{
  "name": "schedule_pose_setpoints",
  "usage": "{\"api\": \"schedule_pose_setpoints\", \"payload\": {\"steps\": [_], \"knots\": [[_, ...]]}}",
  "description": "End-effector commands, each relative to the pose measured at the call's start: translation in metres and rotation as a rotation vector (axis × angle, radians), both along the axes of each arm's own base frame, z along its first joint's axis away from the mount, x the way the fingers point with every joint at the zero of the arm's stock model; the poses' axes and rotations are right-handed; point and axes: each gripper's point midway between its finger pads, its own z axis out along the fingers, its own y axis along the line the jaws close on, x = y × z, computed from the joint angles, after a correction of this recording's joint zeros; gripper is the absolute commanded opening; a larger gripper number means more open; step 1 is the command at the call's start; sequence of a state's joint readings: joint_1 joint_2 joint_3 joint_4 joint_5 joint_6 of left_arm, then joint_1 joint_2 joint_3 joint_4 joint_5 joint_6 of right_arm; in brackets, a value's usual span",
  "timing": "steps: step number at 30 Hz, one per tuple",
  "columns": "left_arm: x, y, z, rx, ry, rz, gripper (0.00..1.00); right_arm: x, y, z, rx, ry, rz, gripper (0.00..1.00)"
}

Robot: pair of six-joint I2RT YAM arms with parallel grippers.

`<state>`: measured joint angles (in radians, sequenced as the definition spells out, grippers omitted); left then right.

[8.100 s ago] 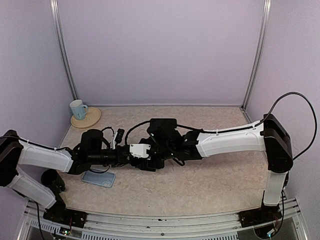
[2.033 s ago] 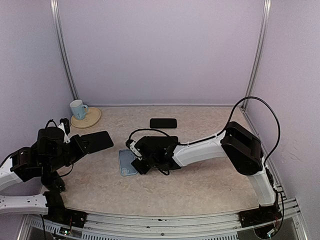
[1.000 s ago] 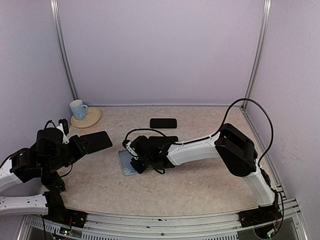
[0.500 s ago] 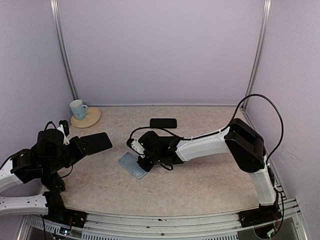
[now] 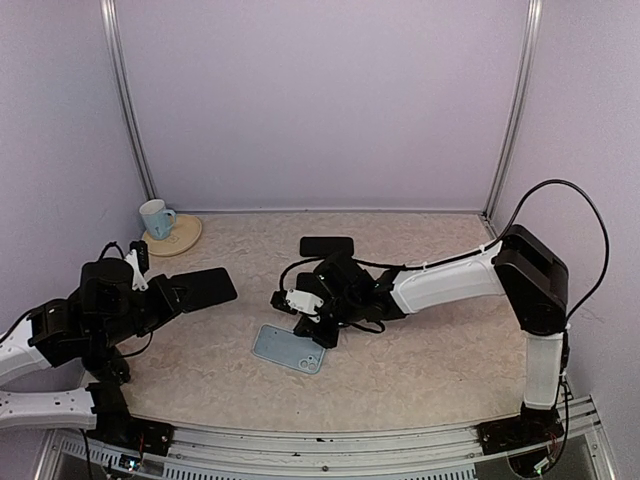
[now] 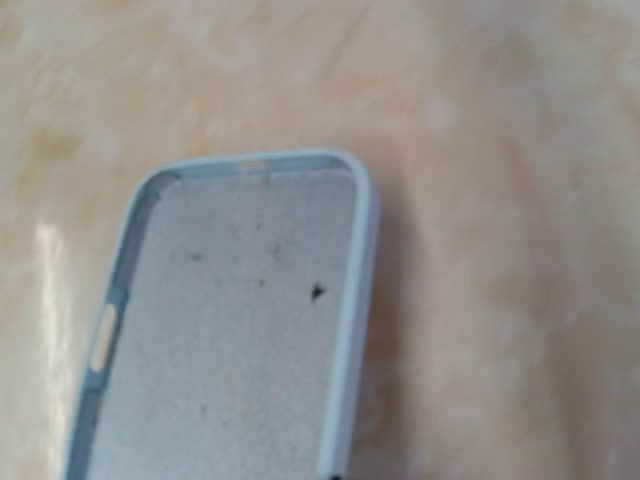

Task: Put the phone into the phone case
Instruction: Move the phone case to the center of the board.

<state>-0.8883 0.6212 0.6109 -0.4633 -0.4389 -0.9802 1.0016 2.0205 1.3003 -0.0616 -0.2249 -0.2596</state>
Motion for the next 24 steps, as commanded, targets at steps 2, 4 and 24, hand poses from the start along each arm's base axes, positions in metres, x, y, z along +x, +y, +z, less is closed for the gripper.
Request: {"api": "schedule_pose_setpoints", "payload": {"steps": [2, 4, 24], "knots": [[0.005, -0.02, 0.019, -0.071, -0.062, -0.068, 0.0, -0.009, -0.023, -0.006, -0.018, 0.022, 0.14, 0.0], [0.005, -0.025, 0.016, -0.077, -0.057, -0.084, 0.0, -0.007, -0.03, -0.015, -0.044, 0.021, 0.155, 0.0], [0.004, -0.05, 0.001, -0.118, -0.042, -0.167, 0.0, 0.029, -0.03, -0.028, -0.069, -0.05, 0.163, 0.02]]}}
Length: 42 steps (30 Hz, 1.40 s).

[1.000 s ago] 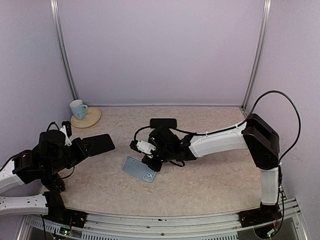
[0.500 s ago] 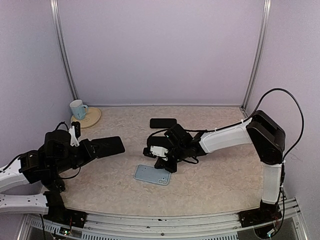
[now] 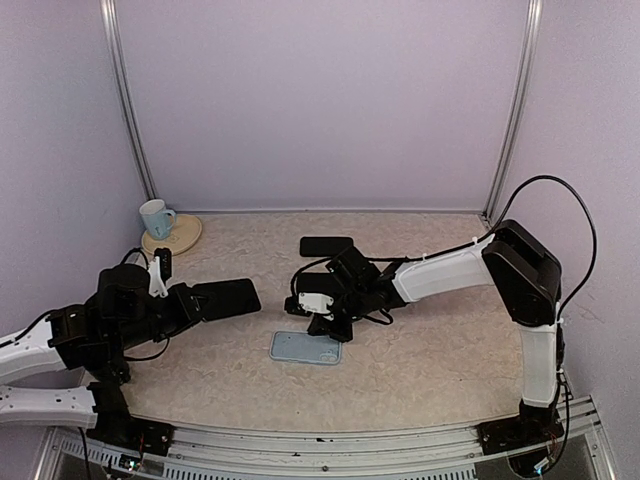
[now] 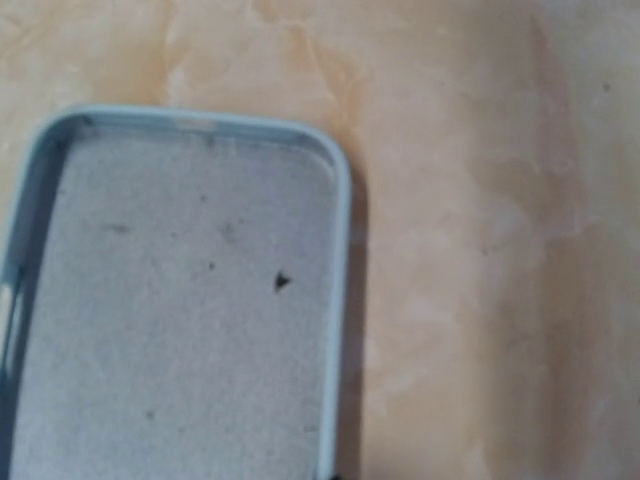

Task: Put the phone into the phone case
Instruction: Move the phone case to the center of the board, then install the phone into the phone case.

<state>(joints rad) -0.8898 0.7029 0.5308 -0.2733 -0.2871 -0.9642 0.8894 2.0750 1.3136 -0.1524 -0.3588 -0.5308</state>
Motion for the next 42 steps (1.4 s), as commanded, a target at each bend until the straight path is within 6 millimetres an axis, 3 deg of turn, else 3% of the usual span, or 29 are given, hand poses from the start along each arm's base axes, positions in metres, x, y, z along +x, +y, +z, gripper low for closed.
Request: {"api": "schedule_pose_setpoints", "payload": {"steps": [1, 3, 7, 8, 12, 16, 19, 27, 35, 39, 42], "knots": [[0.005, -0.011, 0.022, -0.07, -0.064, -0.02, 0.0, 0.01, 0.003, 0.005, 0.023, -0.028, -0.015, 0.05], [0.005, -0.012, 0.021, -0.068, -0.062, -0.021, 0.0, 0.012, 0.002, 0.006, 0.024, -0.039, -0.03, 0.11], [0.004, -0.013, 0.019, -0.069, -0.059, -0.024, 0.0, 0.021, 0.002, 0.015, 0.037, -0.066, -0.072, 0.13], [0.005, -0.013, 0.019, -0.071, -0.059, -0.022, 0.0, 0.022, 0.002, 0.018, 0.044, -0.073, -0.084, 0.18], [0.005, -0.013, 0.019, -0.074, -0.061, -0.018, 0.0, 0.026, 0.002, 0.033, 0.084, -0.08, -0.12, 0.6], [0.005, -0.014, 0.02, -0.076, -0.063, -0.02, 0.0, 0.034, -0.001, 0.048, 0.123, -0.082, -0.198, 0.78], [0.005, -0.014, 0.021, -0.078, -0.068, -0.021, 0.0, 0.037, -0.004, 0.061, 0.153, -0.059, -0.25, 0.98], [0.007, -0.018, 0.023, -0.072, -0.074, -0.03, 0.0, 0.04, -0.013, 0.099, 0.252, -0.035, -0.378, 1.0], [0.009, -0.025, 0.025, -0.071, -0.083, -0.048, 0.0, 0.057, -0.05, 0.132, 0.387, -0.014, -0.707, 1.0], [0.011, -0.033, 0.024, -0.061, -0.078, -0.072, 0.0, 0.046, -0.057, 0.145, 0.41, -0.018, -0.68, 1.0], [0.012, -0.038, 0.022, -0.065, -0.074, -0.082, 0.0, 0.05, -0.074, 0.151, 0.384, -0.048, -0.758, 1.0]]}}
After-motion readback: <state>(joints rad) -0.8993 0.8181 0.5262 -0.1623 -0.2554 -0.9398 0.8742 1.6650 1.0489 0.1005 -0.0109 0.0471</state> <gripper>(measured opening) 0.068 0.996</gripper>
